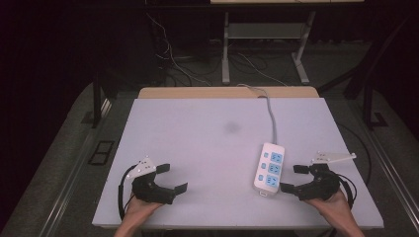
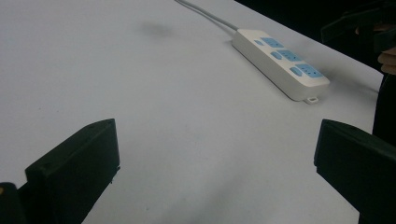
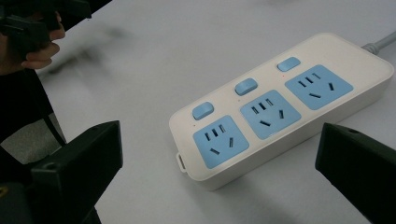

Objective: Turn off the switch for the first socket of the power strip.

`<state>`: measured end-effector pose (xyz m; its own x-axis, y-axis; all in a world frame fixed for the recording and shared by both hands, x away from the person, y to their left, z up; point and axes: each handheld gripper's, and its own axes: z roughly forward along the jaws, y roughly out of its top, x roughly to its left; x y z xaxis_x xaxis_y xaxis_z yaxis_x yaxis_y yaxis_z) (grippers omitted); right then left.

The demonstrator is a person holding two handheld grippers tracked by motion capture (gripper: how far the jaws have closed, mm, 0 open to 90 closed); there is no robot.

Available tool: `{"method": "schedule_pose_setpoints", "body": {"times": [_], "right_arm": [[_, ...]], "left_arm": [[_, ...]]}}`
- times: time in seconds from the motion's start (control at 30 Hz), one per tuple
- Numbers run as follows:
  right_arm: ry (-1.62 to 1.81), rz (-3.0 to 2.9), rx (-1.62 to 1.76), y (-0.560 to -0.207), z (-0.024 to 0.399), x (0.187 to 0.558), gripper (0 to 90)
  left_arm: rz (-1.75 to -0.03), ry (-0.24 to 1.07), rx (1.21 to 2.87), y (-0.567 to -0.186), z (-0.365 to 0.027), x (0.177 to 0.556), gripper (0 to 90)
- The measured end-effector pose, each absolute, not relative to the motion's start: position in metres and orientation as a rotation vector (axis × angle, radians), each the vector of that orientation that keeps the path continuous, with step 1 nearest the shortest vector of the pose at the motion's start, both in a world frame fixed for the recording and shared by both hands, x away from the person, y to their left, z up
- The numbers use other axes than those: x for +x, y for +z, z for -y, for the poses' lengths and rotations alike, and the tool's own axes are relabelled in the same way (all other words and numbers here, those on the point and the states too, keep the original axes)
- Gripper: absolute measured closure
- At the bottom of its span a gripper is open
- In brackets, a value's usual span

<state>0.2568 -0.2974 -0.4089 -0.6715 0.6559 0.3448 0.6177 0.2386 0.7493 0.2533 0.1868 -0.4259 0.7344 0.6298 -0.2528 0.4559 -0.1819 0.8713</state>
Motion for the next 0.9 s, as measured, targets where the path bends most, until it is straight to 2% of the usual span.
{"method": "schedule_pose_setpoints", "body": {"times": [0.9], "right_arm": [[1.374,-2.502,1.179,-0.38,0.285,0.289,0.7]], "left_arm": [[-0.85,0.19,1.826,-0.427,-0.187,0.254,0.0]]}}
